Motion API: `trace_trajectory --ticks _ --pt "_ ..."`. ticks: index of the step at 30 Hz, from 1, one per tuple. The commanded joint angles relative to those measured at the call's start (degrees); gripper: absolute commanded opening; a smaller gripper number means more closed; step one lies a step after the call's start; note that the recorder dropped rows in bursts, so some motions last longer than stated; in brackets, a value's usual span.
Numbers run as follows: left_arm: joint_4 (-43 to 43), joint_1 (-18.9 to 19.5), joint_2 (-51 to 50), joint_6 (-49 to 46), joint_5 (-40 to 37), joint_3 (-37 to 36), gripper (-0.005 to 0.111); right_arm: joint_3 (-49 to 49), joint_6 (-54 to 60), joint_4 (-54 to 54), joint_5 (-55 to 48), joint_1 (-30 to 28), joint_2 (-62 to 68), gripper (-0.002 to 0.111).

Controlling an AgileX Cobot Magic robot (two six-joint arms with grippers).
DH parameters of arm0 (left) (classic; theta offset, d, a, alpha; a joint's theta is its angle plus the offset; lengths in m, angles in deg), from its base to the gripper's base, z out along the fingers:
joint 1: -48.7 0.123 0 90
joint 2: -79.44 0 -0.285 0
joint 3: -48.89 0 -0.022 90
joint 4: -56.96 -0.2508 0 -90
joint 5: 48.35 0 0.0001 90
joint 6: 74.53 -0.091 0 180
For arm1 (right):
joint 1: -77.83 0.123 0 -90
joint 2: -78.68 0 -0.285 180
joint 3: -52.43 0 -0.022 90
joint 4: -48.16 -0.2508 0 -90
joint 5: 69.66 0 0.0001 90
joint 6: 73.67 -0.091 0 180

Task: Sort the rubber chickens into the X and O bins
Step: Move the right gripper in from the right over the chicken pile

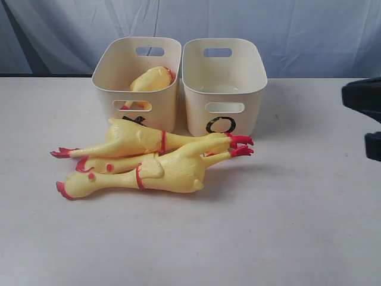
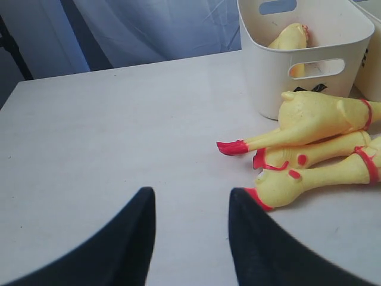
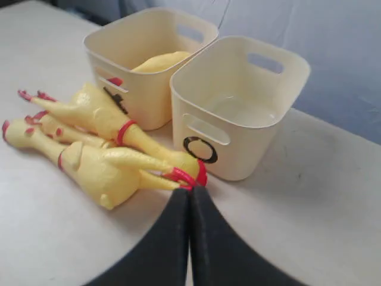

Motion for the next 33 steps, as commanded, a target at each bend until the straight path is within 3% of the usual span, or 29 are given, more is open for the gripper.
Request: trace_trajectory --ticks 1,9,17,21,33 --pt "-0.5 -0.1 0.3 0.4 0.3 -0.4 0.039 7.3 1.8 4.0 -4.9 2.6 10.0 0.001" --pt "-0.5 -0.1 0.3 0.4 0.3 -0.4 0.039 17.9 1.8 14.2 -8.1 11.2 25.9 0.0" --pt "-0.5 -0.1 0.3 0.4 0.7 -0.4 0.039 26.0 1.8 16.1 -7.9 22.4 38.4 0.0" --pt "-0.4 -0.1 0.3 0.4 0.7 -0.5 0.039 28.4 9.0 16.5 -7.1 28.2 43.3 0.0" --pt "-0.3 -0.1 0.3 0.4 0.7 -0.5 0.039 30.4 14.2 18.0 10.2 39.5 55.3 0.0"
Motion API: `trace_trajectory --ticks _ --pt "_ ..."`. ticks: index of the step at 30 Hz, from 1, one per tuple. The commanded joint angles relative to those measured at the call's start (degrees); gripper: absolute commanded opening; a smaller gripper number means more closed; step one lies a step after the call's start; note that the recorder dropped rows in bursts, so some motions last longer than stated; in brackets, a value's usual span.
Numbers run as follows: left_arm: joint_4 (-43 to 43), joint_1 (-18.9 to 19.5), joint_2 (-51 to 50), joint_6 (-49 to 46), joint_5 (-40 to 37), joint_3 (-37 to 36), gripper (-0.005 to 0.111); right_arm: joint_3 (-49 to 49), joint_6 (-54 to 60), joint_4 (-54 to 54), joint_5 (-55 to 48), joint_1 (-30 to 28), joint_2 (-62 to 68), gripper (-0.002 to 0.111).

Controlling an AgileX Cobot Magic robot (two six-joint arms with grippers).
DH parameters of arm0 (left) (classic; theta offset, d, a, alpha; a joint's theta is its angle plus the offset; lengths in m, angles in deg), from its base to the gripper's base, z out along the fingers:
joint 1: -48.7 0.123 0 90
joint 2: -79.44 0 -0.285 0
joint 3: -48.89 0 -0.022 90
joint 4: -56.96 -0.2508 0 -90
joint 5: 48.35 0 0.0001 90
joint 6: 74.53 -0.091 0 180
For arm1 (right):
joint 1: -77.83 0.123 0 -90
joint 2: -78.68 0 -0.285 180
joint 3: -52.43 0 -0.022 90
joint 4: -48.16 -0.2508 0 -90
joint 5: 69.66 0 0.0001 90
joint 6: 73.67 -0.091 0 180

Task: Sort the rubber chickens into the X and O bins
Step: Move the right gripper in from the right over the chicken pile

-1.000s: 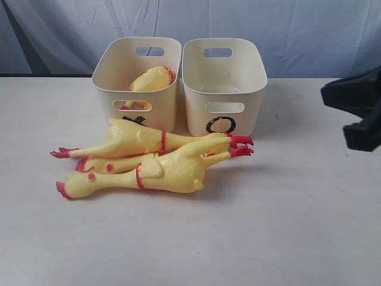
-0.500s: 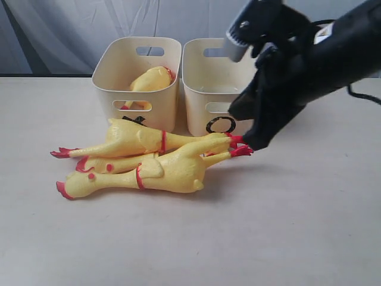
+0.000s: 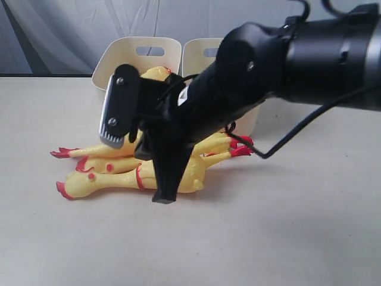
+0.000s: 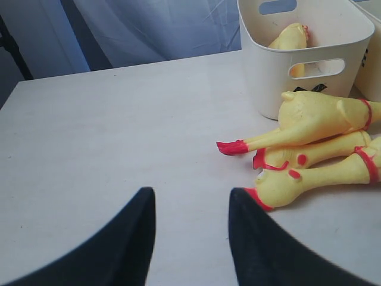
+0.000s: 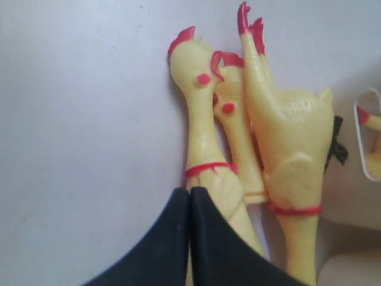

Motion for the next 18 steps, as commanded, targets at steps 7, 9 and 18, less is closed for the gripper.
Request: trace_trajectory --ticks 7,9,18 --pt "-0.2 -0.1 0.3 0.4 0.7 -0.5 0.039 0.3 0.7 2.4 16.4 5.0 10.3 0.001" --pt "-0.2 -0.1 0.3 0.4 0.7 -0.5 0.039 0.3 0.7 3.4 19.2 5.7 11.8 0.001" --pt "-0.2 -0.1 0.3 0.4 0.7 -0.5 0.039 1.5 0.7 3.6 27.6 6.7 17.2 0.006"
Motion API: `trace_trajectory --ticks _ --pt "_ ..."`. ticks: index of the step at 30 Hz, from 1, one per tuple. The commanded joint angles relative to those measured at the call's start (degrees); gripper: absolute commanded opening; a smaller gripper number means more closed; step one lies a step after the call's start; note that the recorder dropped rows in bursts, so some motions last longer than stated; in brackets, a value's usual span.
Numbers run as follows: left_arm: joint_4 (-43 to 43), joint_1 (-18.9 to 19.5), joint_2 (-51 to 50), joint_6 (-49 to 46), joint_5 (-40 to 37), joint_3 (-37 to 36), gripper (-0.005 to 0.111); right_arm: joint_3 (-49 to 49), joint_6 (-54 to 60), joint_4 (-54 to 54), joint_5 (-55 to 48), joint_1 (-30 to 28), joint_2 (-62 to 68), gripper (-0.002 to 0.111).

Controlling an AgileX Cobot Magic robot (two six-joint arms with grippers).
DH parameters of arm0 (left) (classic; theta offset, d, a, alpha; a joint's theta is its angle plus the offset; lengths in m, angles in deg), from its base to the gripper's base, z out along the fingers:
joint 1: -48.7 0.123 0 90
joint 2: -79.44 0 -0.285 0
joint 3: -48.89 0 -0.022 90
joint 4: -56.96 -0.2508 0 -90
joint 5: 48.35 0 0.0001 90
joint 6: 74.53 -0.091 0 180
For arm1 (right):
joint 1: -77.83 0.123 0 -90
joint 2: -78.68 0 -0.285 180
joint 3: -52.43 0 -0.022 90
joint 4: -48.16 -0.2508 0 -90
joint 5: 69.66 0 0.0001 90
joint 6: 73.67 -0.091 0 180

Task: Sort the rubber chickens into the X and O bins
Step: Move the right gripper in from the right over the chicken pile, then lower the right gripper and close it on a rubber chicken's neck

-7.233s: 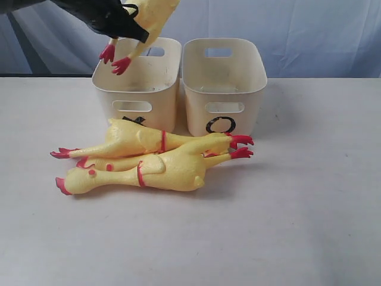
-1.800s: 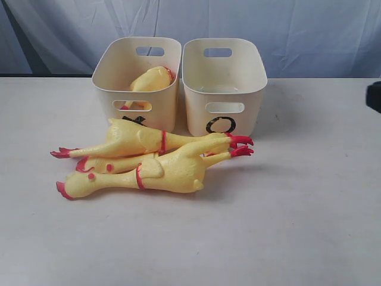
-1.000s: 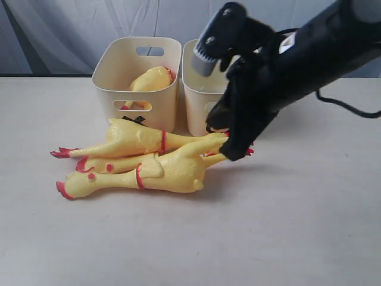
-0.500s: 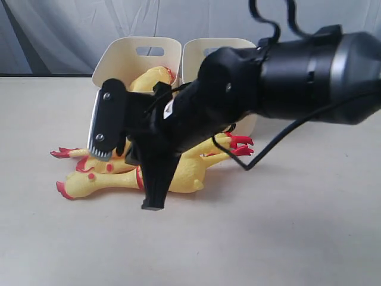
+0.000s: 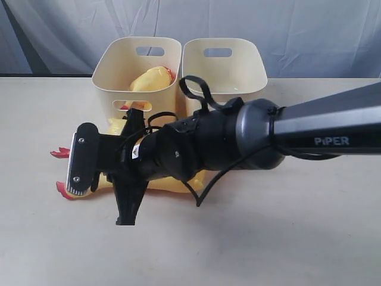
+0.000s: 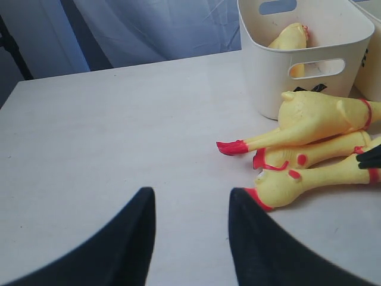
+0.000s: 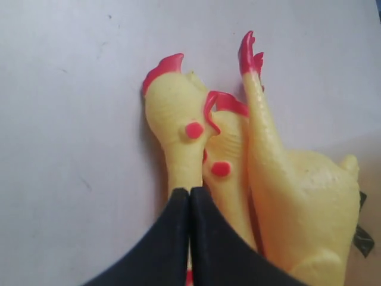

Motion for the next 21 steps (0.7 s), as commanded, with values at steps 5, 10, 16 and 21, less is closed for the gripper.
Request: trace_trajectory --ticks 5,10,16,21 --pt "-0.2 -0.1 0.3 0.5 0.7 -0.5 0.039 4.2 0.1 -1.5 3.2 0.3 4.1 0.049" --pt "-0.2 -0.1 0.3 0.5 0.7 -0.5 0.039 6.6 -0.1 -1.7 4.8 0.8 6.3 0.058" --pt "-0.2 -0.1 0.3 0.7 0.7 -0.5 0.039 9.8 -0.1 -1.6 4.1 1.4 9.2 0.058" --pt "-0.2 -0.1 0.3 0.7 0.7 -0.5 0.039 10.9 -0.1 -1.4 2.9 1.4 11.1 0.058"
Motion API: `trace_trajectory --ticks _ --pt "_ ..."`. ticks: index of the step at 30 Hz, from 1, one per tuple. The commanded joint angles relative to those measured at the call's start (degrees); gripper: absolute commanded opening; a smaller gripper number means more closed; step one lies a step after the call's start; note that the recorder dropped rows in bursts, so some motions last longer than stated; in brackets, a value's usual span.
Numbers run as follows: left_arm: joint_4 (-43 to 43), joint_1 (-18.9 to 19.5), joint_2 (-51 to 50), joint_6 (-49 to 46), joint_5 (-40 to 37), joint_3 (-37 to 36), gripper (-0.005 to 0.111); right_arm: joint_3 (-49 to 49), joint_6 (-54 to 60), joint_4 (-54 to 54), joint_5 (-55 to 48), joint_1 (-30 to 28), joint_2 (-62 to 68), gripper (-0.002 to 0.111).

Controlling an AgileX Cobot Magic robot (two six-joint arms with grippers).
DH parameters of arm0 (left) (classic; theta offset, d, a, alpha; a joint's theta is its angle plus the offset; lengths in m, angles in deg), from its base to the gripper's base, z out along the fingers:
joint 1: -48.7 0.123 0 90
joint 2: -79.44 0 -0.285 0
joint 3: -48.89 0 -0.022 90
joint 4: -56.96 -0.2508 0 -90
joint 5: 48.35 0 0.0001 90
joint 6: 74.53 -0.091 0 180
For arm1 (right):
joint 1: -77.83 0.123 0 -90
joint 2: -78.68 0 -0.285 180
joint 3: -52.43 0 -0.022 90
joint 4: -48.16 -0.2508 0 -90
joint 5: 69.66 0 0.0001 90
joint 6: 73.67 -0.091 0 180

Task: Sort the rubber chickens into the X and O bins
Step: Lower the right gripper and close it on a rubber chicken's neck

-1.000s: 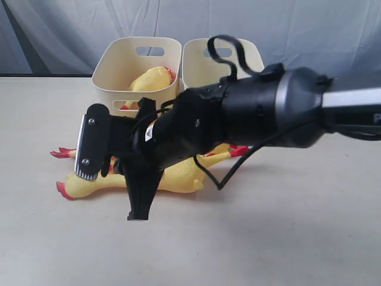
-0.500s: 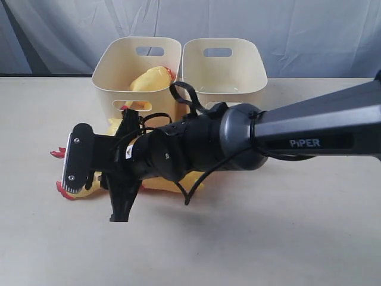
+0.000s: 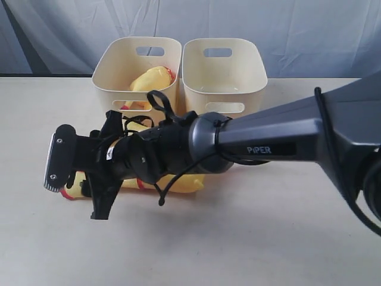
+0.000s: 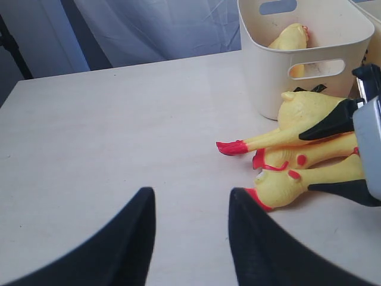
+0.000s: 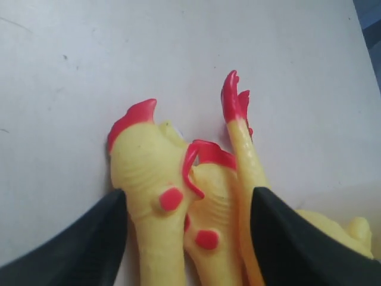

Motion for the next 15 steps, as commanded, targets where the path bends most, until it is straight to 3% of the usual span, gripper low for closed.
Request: trace_trajectory --ticks 1,11,15 --pt "-0.2 -0.1 0.3 0.5 0.7 -0.5 0.039 1.0 -0.1 0.3 -1.4 0.1 1.6 0.058" --pt "-0.2 -0.1 0.3 0.5 0.7 -0.5 0.039 1.1 -0.1 3.6 -1.9 0.1 3.8 0.058" --pt "-0.2 -0.1 0.3 0.6 0.7 -0.5 0.039 1.1 -0.1 4.4 -1.6 0.1 4.5 0.048"
